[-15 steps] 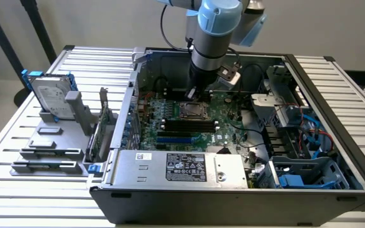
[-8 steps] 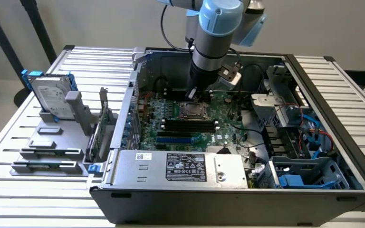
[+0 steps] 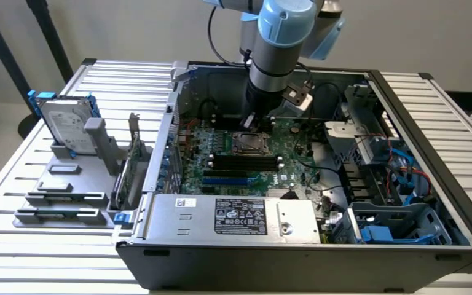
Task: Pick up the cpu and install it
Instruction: 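Install the first cpu locking lever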
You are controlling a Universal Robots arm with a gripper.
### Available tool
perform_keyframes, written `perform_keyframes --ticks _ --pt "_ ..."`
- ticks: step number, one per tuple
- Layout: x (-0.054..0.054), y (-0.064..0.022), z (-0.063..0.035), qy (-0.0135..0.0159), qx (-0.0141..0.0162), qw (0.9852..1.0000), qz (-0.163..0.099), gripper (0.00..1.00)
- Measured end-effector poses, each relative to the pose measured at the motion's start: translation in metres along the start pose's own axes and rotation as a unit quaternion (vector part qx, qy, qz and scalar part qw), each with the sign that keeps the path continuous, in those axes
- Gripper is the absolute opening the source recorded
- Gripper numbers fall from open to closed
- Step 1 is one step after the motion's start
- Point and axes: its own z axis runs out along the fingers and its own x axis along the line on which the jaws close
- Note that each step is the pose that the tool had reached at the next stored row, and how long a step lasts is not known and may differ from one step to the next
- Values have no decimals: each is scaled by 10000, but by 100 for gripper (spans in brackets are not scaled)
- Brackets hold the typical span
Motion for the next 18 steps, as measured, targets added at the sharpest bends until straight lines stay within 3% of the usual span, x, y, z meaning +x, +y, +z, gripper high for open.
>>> perform_keyframes --ticks 12,18 --pt "-25 44 -13 63 45 10000 -1 11" --pt "-25 45 -12 166 112 9998 -5 11"
